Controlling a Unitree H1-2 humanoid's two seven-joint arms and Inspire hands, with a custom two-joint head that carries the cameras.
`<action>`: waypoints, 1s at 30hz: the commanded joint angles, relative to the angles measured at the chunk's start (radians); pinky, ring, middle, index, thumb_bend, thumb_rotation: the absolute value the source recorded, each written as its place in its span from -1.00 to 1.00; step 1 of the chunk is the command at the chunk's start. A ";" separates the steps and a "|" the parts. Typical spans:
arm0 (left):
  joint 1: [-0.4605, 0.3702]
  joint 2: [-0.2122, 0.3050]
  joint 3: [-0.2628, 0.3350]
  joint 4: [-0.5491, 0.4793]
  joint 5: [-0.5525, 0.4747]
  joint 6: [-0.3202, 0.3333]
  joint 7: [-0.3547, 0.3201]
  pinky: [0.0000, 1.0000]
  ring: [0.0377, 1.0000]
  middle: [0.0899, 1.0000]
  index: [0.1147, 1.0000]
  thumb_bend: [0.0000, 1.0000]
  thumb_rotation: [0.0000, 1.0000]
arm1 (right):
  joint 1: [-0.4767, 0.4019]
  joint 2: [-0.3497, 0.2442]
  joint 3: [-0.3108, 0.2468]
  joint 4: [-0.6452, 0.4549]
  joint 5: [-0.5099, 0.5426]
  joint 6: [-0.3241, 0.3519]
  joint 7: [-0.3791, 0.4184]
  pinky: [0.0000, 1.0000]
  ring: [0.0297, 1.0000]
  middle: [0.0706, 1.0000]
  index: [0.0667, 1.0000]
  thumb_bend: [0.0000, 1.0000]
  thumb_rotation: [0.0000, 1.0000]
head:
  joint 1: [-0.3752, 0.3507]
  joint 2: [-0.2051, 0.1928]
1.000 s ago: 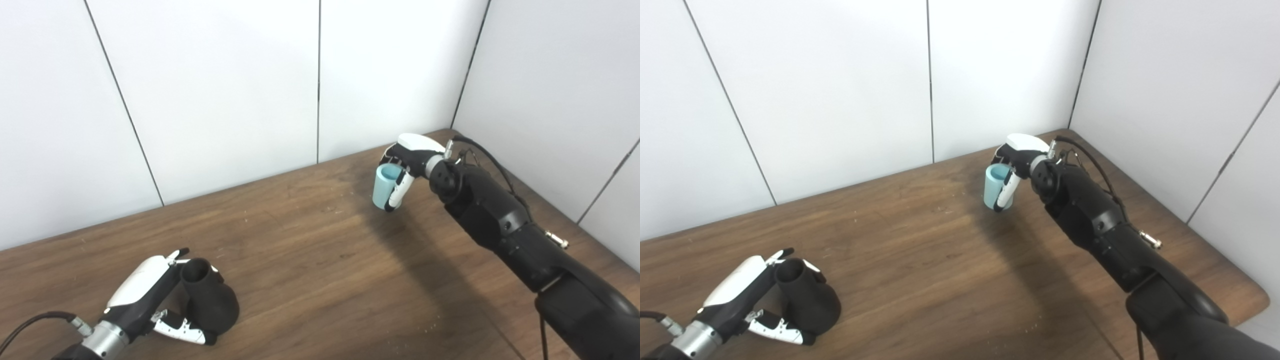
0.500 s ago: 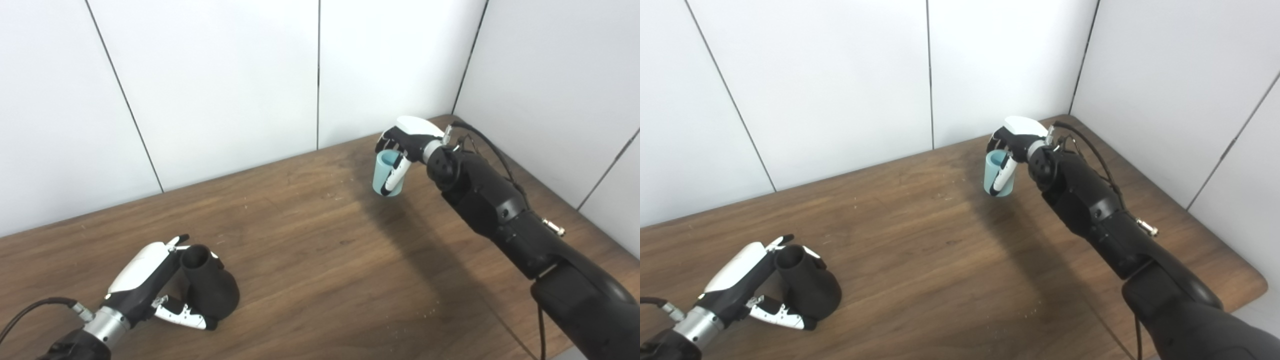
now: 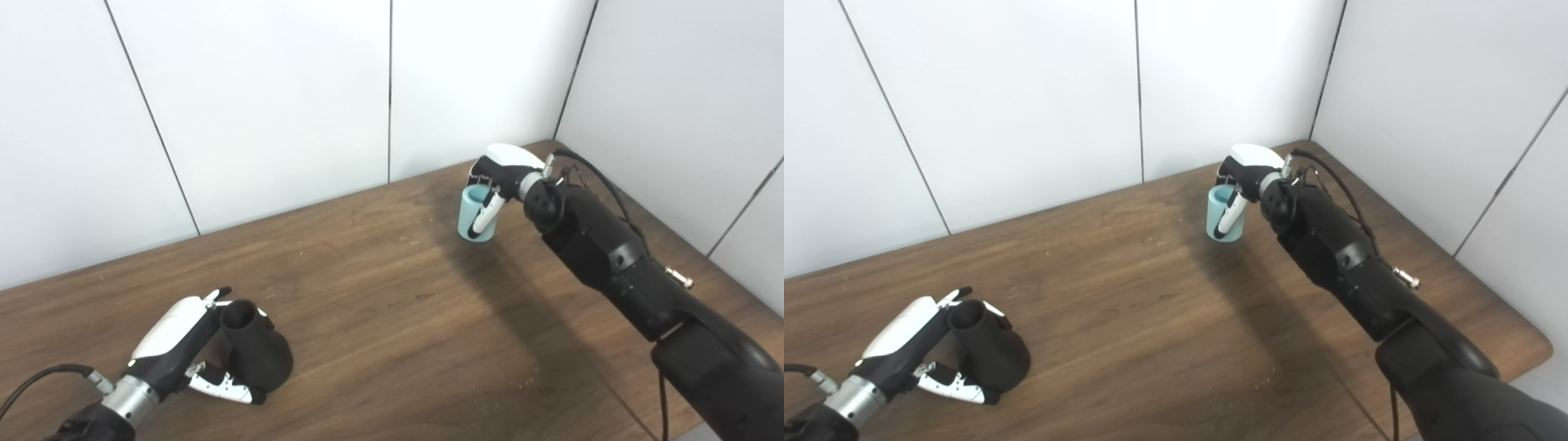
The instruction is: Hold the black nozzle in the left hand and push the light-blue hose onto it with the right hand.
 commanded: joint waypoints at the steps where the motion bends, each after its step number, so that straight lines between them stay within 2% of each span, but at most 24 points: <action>1: 0.017 0.034 -0.009 0.009 0.018 0.021 -0.046 1.00 0.22 -0.14 -0.16 0.05 -1.00 | -0.030 -0.035 -0.017 -0.023 0.008 -0.002 0.001 -0.23 -0.10 -0.08 -0.19 0.01 -1.00 | 0.000 0.002; 12: 0.019 0.027 -0.013 0.003 0.025 0.030 -0.046 1.00 0.22 -0.14 -0.16 0.05 -1.00 | -0.032 -0.029 -0.033 -0.040 0.015 -0.017 -0.026 -0.30 -0.12 -0.08 -0.16 0.00 -1.00 | 0.021 -0.001; 14: 0.020 0.019 -0.018 0.003 0.030 0.035 -0.043 1.00 0.22 -0.14 -0.16 0.05 -1.00 | -0.033 -0.025 -0.040 -0.069 0.013 -0.025 -0.039 -0.31 -0.13 -0.08 -0.14 0.00 -1.00 | 0.081 -0.003; 16: 0.021 0.012 -0.022 0.003 0.034 0.039 -0.040 1.00 0.22 -0.14 -0.16 0.05 -1.00 | -0.032 -0.021 -0.043 -0.094 0.012 -0.029 -0.044 -0.32 -0.14 -0.08 -0.12 0.00 -1.00 | 0.099 -0.003; 18: 0.022 -0.001 -0.029 0.000 0.044 0.048 -0.037 1.00 0.22 -0.14 -0.16 0.05 -1.00 | -0.033 -0.019 -0.047 -0.116 0.018 -0.046 -0.052 -0.31 -0.15 -0.09 -0.13 0.00 -1.00 | 0.188 -0.004; 19: 0.022 -0.011 -0.035 -0.002 0.051 0.057 -0.035 1.00 0.22 -0.14 -0.16 0.05 -1.00 | -0.036 -0.017 -0.050 -0.127 0.026 -0.065 -0.058 -0.30 -0.15 -0.09 -0.13 0.01 -1.00 | 0.253 -0.005; 20: 0.021 -0.018 -0.040 -0.004 0.056 0.064 -0.034 1.00 0.22 -0.14 -0.16 0.05 -1.00 | -0.038 -0.016 -0.053 -0.133 0.032 -0.079 -0.062 -0.29 -0.15 -0.10 -0.13 0.01 -1.00 | 0.253 -0.005; 21: 0.020 -0.027 -0.045 -0.006 0.064 0.074 -0.034 1.00 0.21 -0.14 -0.16 0.05 -1.00 | -0.041 -0.014 -0.058 -0.144 0.044 -0.102 -0.066 -0.28 -0.15 -0.10 -0.14 0.01 -1.00 | 0.315 -0.006; 22: 0.019 -0.034 -0.049 -0.008 0.069 0.081 -0.034 1.00 0.22 -0.14 -0.16 0.05 -1.00 | -0.043 -0.013 -0.061 -0.151 0.052 -0.118 -0.069 -0.28 -0.14 -0.11 -0.14 0.01 -1.00 | 0.315 -0.006; 23: 0.016 -0.043 -0.053 -0.009 0.076 0.090 -0.035 1.00 0.22 -0.13 -0.17 0.05 -1.00 | -0.047 -0.011 -0.065 -0.162 0.064 -0.140 -0.070 -0.28 -0.14 -0.12 -0.14 0.01 -1.00 | 0.367 -0.010; 24: 0.015 -0.049 -0.055 -0.010 0.080 0.096 -0.036 1.00 0.22 -0.13 -0.17 0.05 -1.00 | -0.050 -0.010 -0.068 -0.170 0.073 -0.155 -0.070 -0.30 -0.14 -0.11 -0.13 0.01 -1.00 | 0.367 -0.010; 25: 0.011 -0.059 -0.060 -0.009 0.086 0.109 -0.038 1.00 0.22 -0.12 -0.17 0.05 -1.00 | -0.059 -0.006 -0.068 -0.189 0.088 -0.178 -0.061 -0.31 -0.15 -0.11 -0.13 0.00 -1.00 | 0.417 -0.012; 28: 0.005 -0.076 -0.068 -0.006 0.096 0.133 -0.044 1.00 0.22 -0.13 -0.17 0.05 -1.00 | -0.076 0.003 -0.067 -0.230 0.121 -0.219 -0.041 -0.29 -0.12 -0.13 -0.14 0.01 -1.00 | 0.440 -0.013; 30: 0.003 -0.080 -0.070 -0.006 0.099 0.146 -0.047 1.00 0.22 -0.14 -0.16 0.05 -1.00 | -0.084 0.013 -0.064 -0.264 0.132 -0.223 -0.023 -0.29 -0.12 -0.13 -0.14 0.01 -1.00 | 0.451 -0.013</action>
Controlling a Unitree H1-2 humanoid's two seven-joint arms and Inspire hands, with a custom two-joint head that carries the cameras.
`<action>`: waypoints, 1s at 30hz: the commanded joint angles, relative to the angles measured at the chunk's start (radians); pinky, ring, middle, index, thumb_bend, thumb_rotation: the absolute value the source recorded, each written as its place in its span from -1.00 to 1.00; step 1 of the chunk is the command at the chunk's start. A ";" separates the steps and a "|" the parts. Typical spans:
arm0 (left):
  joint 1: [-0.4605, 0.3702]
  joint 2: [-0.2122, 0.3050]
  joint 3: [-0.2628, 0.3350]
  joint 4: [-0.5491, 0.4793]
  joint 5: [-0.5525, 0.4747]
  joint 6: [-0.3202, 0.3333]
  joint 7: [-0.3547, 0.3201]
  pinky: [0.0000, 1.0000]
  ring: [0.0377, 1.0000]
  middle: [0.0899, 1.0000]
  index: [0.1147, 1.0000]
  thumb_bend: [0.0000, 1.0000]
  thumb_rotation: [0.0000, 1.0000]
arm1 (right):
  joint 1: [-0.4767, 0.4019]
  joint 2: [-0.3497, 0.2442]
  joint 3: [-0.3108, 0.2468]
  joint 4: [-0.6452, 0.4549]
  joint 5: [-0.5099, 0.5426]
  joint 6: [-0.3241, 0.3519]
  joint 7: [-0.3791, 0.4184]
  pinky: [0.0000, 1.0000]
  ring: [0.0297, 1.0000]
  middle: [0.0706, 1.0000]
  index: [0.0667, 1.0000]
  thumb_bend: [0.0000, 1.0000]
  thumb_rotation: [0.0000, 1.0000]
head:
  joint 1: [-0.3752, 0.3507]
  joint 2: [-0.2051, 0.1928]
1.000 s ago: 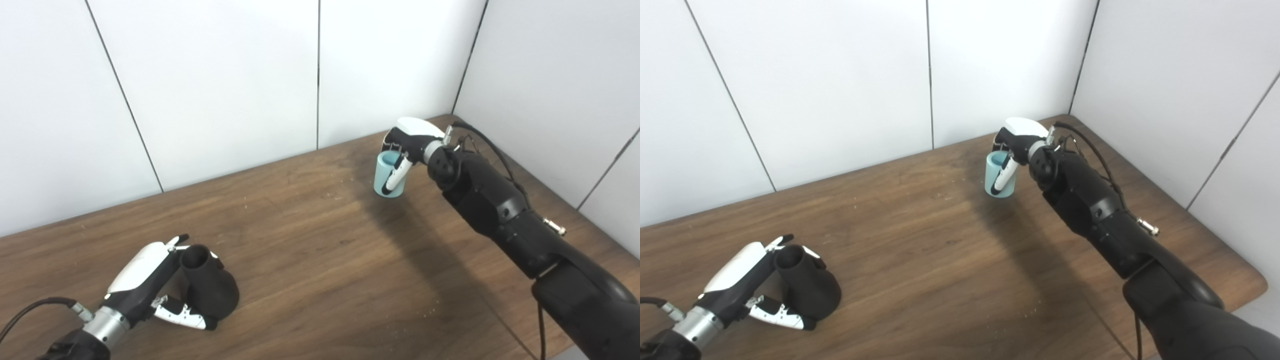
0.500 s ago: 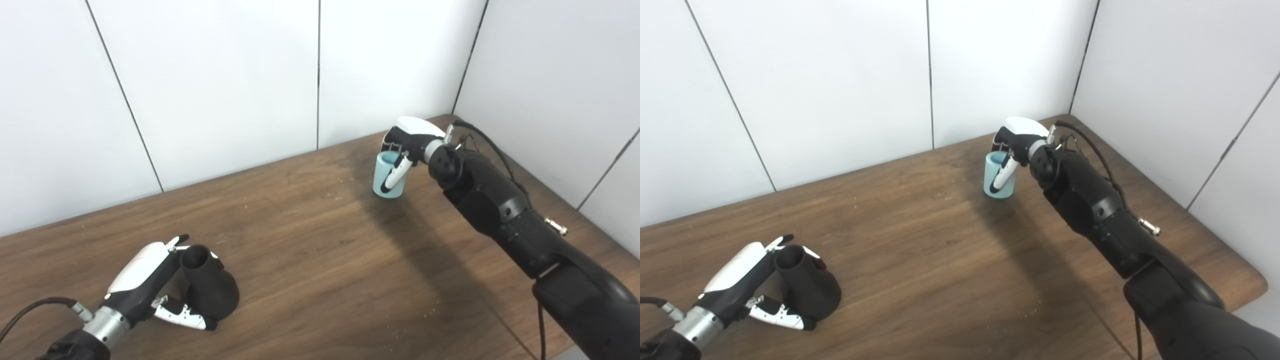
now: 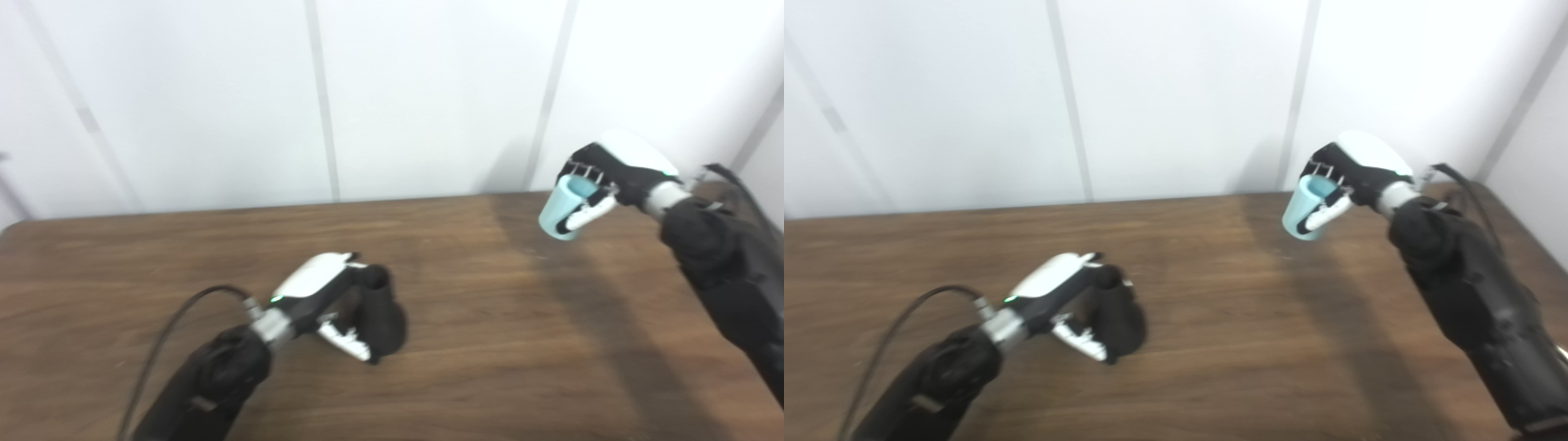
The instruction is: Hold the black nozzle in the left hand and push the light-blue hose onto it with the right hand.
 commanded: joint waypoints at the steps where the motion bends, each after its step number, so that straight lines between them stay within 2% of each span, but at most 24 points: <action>1: 0.016 -0.014 -0.044 0.016 0.026 0.035 -0.057 1.00 0.22 -0.15 -0.15 0.05 -1.00 | -0.067 -0.019 -0.019 -0.060 0.015 -0.031 0.006 -0.29 -0.11 -0.13 -0.15 0.01 -1.00 | 0.019 0.002; 8: 0.006 -0.026 -0.059 0.009 0.029 0.072 -0.064 1.00 0.21 -0.16 -0.15 0.05 -1.00 | -0.129 0.012 0.006 -0.200 0.042 -0.007 0.106 -0.26 -0.09 -0.13 -0.15 0.01 -1.00 | 0.054 0.016; 14: 0.004 -0.016 -0.068 -0.005 0.029 0.089 -0.067 1.00 0.21 -0.16 -0.15 0.05 -1.00 | -0.210 0.046 0.044 -0.293 0.045 0.065 0.228 -0.28 -0.14 -0.12 -0.11 0.00 -1.00 | 0.028 0.020; 18: 0.001 -0.007 -0.067 -0.003 0.021 0.086 -0.067 1.00 0.19 -0.17 -0.15 0.05 -1.00 | -0.262 0.066 0.084 -0.317 0.034 0.084 0.294 -0.29 -0.15 -0.11 -0.11 0.00 -1.00 | 0.013 0.020; 24: -0.002 -0.005 -0.069 -0.006 0.017 0.088 -0.071 1.00 0.19 -0.16 -0.15 0.05 -1.00 | -0.314 0.099 0.140 -0.343 0.016 0.081 0.356 -0.30 -0.13 -0.10 -0.13 0.00 -1.00 | 0.001 0.021; 30: -0.003 -0.013 -0.074 0.001 0.018 0.077 -0.060 1.00 0.20 -0.14 -0.16 0.05 -1.00 | -0.346 0.130 0.181 -0.319 0.003 0.025 0.378 -0.28 -0.09 -0.12 -0.16 0.01 -1.00 | -0.007 0.023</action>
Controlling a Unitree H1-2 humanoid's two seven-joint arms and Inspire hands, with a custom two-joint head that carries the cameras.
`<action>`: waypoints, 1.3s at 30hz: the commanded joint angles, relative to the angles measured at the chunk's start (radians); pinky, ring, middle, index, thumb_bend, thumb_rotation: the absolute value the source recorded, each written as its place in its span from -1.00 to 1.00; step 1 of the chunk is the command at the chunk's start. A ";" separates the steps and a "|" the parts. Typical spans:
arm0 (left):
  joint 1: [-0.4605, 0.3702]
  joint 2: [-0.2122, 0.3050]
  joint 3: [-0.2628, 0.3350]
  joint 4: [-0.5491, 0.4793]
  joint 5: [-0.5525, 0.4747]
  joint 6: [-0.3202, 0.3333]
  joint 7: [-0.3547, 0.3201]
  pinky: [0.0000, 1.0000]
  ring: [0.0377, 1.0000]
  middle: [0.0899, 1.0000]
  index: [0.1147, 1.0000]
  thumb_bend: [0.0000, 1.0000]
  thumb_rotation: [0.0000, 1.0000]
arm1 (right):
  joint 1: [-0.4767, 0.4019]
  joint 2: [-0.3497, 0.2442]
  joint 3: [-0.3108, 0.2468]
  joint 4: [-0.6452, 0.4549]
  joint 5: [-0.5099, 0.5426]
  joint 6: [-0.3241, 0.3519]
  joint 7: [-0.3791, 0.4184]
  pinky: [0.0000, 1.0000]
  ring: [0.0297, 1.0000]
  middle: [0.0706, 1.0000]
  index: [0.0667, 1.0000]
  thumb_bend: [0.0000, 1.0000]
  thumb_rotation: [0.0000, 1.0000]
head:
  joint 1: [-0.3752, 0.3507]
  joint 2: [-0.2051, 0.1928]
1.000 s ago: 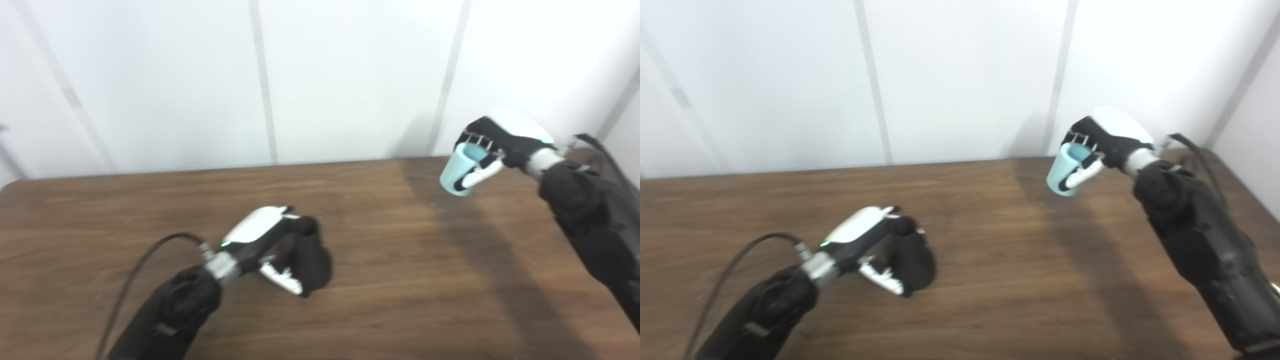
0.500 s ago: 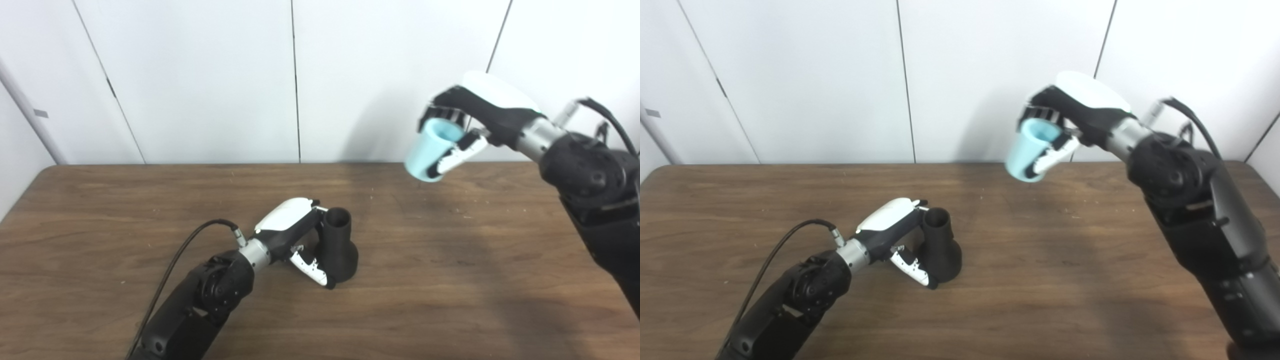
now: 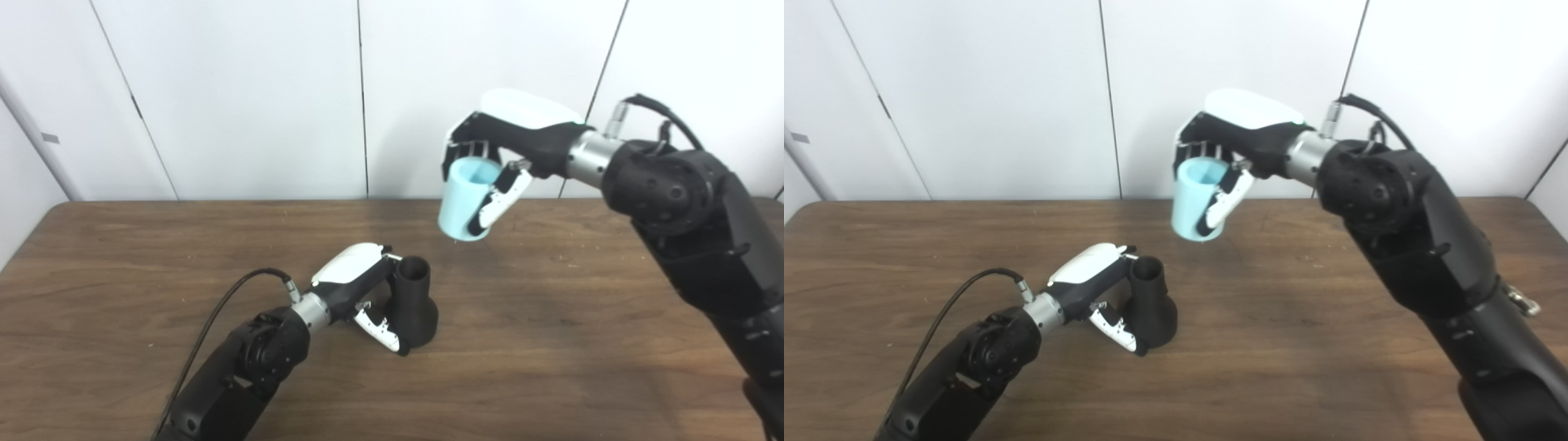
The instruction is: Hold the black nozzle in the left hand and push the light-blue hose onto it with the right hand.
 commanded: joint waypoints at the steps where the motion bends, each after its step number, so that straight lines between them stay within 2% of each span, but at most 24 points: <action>1: 0.020 -0.008 -0.040 0.022 0.011 -0.002 -0.053 1.00 0.20 -0.14 -0.16 0.05 -1.00 | -0.077 -0.005 -0.006 -0.006 -0.013 -0.046 -0.010 -0.26 -0.10 -0.12 -0.15 0.01 -1.00 | -0.001 0.002; 5: 0.019 -0.011 -0.044 0.028 0.013 -0.011 -0.048 1.00 0.20 -0.14 -0.16 0.05 -1.00 | -0.095 0.010 0.013 0.002 -0.029 -0.067 0.004 -0.24 -0.12 -0.15 -0.12 0.01 -1.00 | -0.001 0.005; 13: 0.022 -0.015 -0.050 0.029 0.017 -0.016 -0.043 1.00 0.20 -0.15 -0.16 0.05 -1.00 | -0.103 0.039 0.039 -0.005 -0.073 -0.044 0.049 -0.32 -0.17 -0.14 -0.03 0.00 -1.00 | 0.003 0.009; 15: 0.023 -0.016 -0.051 0.029 0.017 -0.016 -0.042 1.00 0.20 -0.15 -0.16 0.05 -1.00 | -0.102 0.047 0.040 -0.005 -0.081 -0.042 0.053 -0.31 -0.13 -0.12 -0.09 0.00 -1.00 | 0.003 0.011; 16: 0.024 -0.017 -0.051 0.028 0.018 -0.015 -0.042 1.00 0.20 -0.15 -0.16 0.05 -1.00 | -0.099 0.052 0.042 -0.004 -0.084 -0.045 0.053 -0.30 -0.15 -0.15 -0.05 0.00 -1.00 | 0.003 0.011; 21: 0.023 -0.021 -0.054 0.029 0.020 -0.013 -0.041 1.00 0.20 -0.15 -0.16 0.05 -1.00 | -0.079 0.077 0.044 -0.004 -0.086 -0.049 0.052 -0.27 -0.11 -0.11 -0.16 0.01 -1.00 | -0.001 0.014; 29: 0.023 -0.020 -0.054 0.021 0.022 -0.007 -0.043 1.00 0.20 -0.14 -0.16 0.05 -1.00 | -0.057 0.113 0.037 -0.008 -0.083 -0.026 0.052 -0.26 -0.10 -0.13 -0.16 0.01 -1.00 | -0.002 0.017; 39: 0.019 -0.022 -0.055 0.018 0.023 -0.002 -0.043 1.00 0.20 -0.14 -0.16 0.05 -1.00 | 0.005 0.138 0.038 0.008 -0.092 -0.046 0.018 -0.24 -0.10 -0.14 -0.16 0.01 -1.00 | 0.000 0.022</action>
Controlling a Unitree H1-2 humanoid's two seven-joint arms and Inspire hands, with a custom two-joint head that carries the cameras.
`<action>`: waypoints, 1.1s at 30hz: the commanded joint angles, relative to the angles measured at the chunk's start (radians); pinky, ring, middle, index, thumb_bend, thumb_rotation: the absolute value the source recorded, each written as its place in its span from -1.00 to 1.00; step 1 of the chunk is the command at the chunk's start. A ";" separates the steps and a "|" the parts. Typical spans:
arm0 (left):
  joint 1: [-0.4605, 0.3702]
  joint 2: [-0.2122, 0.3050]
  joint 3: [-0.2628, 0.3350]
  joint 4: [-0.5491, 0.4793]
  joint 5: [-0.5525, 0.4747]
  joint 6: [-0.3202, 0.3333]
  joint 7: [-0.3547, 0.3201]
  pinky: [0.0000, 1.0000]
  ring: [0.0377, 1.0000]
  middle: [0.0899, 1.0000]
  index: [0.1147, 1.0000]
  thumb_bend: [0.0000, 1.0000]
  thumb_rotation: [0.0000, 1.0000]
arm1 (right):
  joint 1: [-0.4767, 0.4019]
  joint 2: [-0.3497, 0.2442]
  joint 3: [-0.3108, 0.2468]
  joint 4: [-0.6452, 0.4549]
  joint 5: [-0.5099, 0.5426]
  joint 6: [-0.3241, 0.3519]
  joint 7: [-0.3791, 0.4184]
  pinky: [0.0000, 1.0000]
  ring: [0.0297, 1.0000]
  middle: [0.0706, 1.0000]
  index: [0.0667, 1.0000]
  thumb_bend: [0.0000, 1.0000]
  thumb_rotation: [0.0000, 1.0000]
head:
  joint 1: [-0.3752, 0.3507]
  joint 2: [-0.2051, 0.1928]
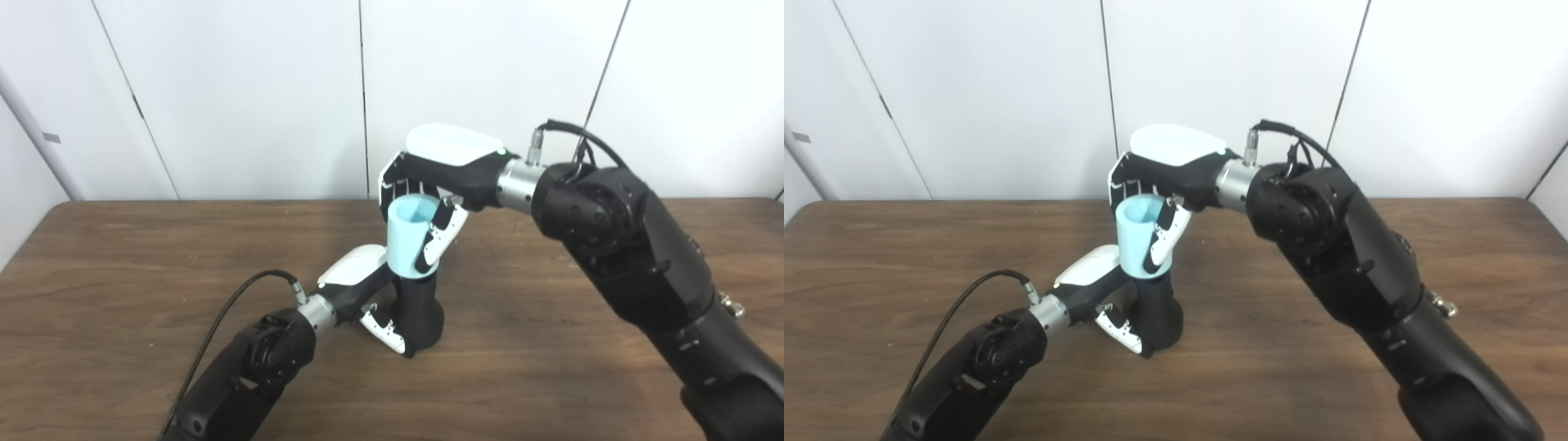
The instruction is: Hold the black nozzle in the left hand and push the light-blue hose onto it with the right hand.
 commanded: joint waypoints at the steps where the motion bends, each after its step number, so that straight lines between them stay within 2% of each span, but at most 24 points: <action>1: 0.019 -0.009 -0.040 0.017 0.018 0.004 -0.053 1.00 0.20 -0.14 -0.16 0.05 -1.00 | -0.026 -0.004 -0.015 -0.013 -0.011 -0.014 -0.028 -0.23 -0.10 -0.14 -0.16 0.01 -1.00 | 0.000 0.002; 13: 0.021 -0.003 -0.036 0.004 0.023 0.012 -0.058 1.00 0.21 -0.14 -0.16 0.05 -1.00 | 0.007 -0.031 0.008 -0.010 -0.026 -0.020 0.004 -0.21 -0.08 -0.14 -0.17 0.01 -1.00 | 0.000 0.012; 26: 0.024 -0.001 -0.032 -0.007 0.023 0.023 -0.065 1.00 0.21 -0.16 -0.15 0.05 -1.00 | -0.024 -0.081 0.029 -0.035 -0.043 0.001 0.080 -0.26 -0.13 -0.14 -0.11 0.01 -1.00 | -0.003 0.025; 33: 0.023 0.001 -0.033 -0.002 0.023 0.018 -0.064 1.00 0.21 -0.16 -0.15 0.05 -1.00 | -0.030 -0.090 0.026 -0.041 -0.033 -0.016 0.087 -0.32 -0.17 -0.14 -0.06 0.00 -1.00 | -0.002 0.028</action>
